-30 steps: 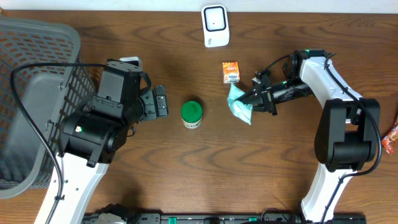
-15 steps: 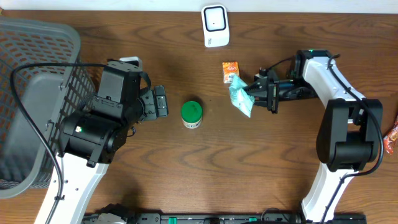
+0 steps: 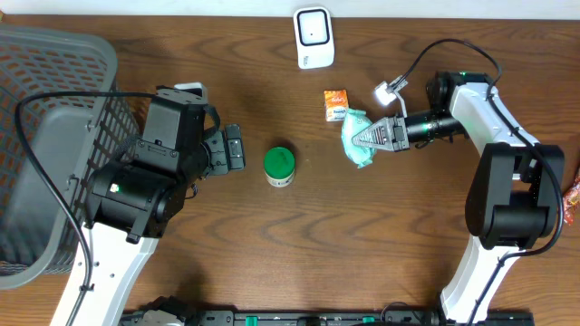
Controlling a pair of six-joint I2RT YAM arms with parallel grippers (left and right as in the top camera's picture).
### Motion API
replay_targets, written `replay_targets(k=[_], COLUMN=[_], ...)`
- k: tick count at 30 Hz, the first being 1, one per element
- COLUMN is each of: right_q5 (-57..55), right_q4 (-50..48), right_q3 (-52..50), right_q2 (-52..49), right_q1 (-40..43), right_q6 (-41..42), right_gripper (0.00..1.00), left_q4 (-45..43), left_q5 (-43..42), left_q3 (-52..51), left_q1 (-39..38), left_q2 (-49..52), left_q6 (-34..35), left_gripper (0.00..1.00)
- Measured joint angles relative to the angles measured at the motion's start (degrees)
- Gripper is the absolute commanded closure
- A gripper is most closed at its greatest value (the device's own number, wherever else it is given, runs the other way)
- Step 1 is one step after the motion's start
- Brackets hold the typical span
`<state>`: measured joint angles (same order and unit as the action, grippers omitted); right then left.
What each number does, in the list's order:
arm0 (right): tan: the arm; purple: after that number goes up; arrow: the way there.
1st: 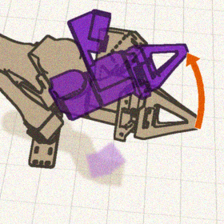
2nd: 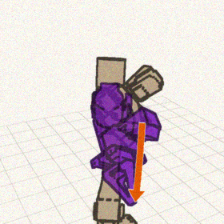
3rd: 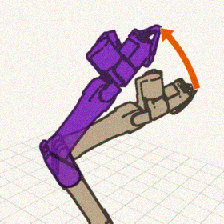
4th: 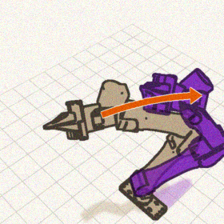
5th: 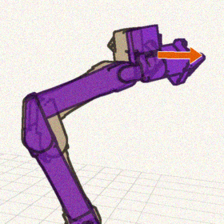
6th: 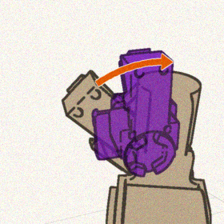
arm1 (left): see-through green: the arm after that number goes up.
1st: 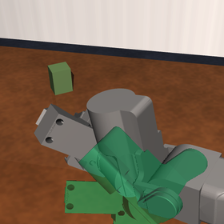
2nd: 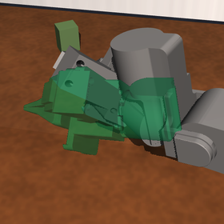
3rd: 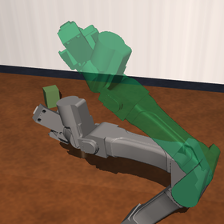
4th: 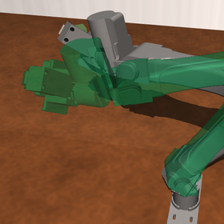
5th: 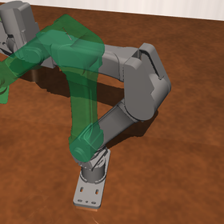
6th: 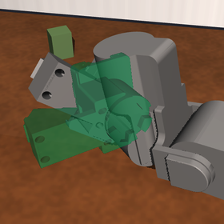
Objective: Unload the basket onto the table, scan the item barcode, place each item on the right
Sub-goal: 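Lift the wipes pack and raise it to the scanner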
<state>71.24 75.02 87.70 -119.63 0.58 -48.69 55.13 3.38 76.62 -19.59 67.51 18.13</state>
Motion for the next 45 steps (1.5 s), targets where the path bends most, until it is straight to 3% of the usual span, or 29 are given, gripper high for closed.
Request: replay_targets(k=[8, 17, 21, 29, 34, 39, 42, 45], right_q5=[11.8, 14.9, 15.4, 16.9, 17.4, 17.4, 17.4, 17.4], right_q4=[-10.0, -35.0, -60.3, -109.9, -123.6, -147.0, -153.6, -153.2], right_q3=[0.0, 0.0, -0.1, 0.4, 0.4, 0.4, 0.4, 0.4], right_q2=[0.0, 0.0, 0.0, -0.2, -0.3, -0.5, -0.6, -0.6], right_q1=[-0.9, -6.7, -9.1, -12.2, -12.7, -12.9, -13.0, -13.0], right_q6=[-18.3, -16.1, -5.4, 28.1, 40.3, 53.9, 58.8, 61.9], right_gripper=[0.99, 0.99, 0.99, 0.99, 0.99, 0.99, 0.99, 0.99], left_q4=[0.0, 0.0, 0.0, 0.0, 0.0, 0.0, 0.0, 0.0], left_q5=[0.0, 0.0, 0.0, 0.0, 0.0, 0.0, 0.0, 0.0], left_q3=[0.0, 0.0, 0.0, 0.0, 0.0, 0.0, 0.0, 0.0], left_q1=[0.0, 0.0, 0.0, 0.0, 0.0, 0.0, 0.0, 0.0], left_q2=[0.0, 0.0, 0.0, 0.0, 0.0, 0.0, 0.0, 0.0], left_q6=[0.0, 0.0, 0.0, 0.0, 0.0, 0.0, 0.0, 0.0], left_gripper=[0.02, 0.02, 0.02, 0.02, 0.02, 0.02, 0.02, 0.02])
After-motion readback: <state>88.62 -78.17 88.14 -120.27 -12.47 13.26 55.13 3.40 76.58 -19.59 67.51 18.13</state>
